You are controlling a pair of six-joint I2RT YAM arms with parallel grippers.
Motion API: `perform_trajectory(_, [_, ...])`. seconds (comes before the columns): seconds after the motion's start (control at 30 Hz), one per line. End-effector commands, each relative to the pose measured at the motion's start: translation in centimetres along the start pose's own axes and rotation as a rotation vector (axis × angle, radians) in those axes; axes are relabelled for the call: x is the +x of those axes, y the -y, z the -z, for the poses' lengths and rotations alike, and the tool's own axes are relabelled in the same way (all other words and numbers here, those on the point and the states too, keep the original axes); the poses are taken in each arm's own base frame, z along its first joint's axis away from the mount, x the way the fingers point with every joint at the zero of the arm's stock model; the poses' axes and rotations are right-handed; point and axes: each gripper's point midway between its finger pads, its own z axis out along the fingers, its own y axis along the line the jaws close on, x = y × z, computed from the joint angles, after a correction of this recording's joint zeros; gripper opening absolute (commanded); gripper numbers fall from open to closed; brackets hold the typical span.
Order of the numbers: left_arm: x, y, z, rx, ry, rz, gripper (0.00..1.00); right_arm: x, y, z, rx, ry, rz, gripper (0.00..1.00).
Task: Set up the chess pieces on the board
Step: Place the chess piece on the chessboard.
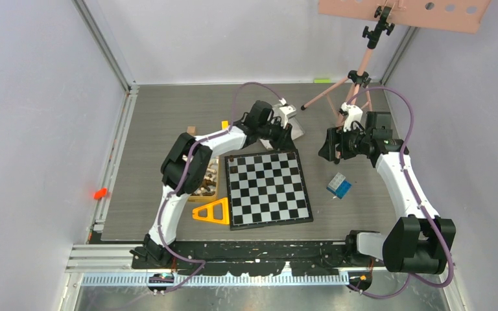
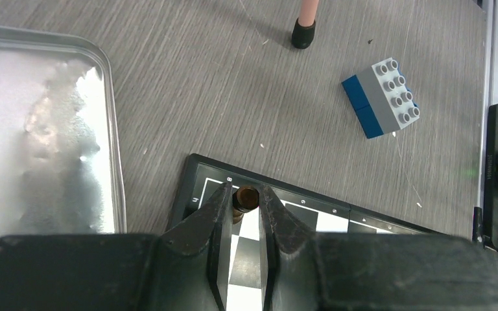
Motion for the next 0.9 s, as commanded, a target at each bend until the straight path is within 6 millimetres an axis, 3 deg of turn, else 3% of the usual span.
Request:
perform_trajectory(0.0, [-2.3, -0.1, -0.8, -0.007, 0.069, -0.005, 0.05, -1.7, -0.2, 0.5, -0.013, 0.072, 0.020, 0.79])
perform_trajectory(0.27, [-1.7, -0.5, -1.8, 0.003, 0.080, 0.033, 0.06, -1.4, -0.1, 0.4, -0.024, 0.067, 0.010, 0.79])
perform_trajectory(0.87, [-0.3, -0.8, -1.9, -0.006, 0.061, 0.036, 0.13, -1.1, -0.2, 0.0, -0.044, 0.054, 0.002, 0.79])
